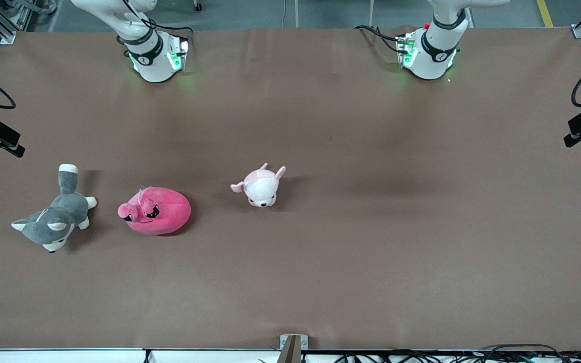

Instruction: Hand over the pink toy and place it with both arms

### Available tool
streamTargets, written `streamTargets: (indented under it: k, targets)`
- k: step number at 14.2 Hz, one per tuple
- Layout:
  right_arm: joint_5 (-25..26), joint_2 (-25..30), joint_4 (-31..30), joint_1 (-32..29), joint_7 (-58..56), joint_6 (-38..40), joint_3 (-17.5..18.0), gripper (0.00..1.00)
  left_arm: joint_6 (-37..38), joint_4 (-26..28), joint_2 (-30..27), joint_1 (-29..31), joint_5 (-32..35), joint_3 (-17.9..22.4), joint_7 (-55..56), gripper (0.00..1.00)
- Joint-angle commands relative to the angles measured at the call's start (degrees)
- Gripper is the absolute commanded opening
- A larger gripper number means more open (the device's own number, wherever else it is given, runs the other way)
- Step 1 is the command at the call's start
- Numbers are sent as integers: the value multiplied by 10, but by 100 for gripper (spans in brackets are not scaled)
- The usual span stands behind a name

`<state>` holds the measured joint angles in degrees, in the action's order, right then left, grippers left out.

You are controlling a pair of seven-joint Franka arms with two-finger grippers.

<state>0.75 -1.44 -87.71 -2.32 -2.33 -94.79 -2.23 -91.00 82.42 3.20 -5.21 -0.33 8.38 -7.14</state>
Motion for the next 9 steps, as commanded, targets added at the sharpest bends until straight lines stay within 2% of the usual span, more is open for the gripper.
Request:
streamTargets:
  k: [1,9]
  targets:
    - [3,15,-9,0,8,-7,-1,100,7,-8,-3,-6,0,1,-8,100]
    - [3,10,19,0,6,-5,-1,100,3,-7,-2,-7,-3,-6,9,100]
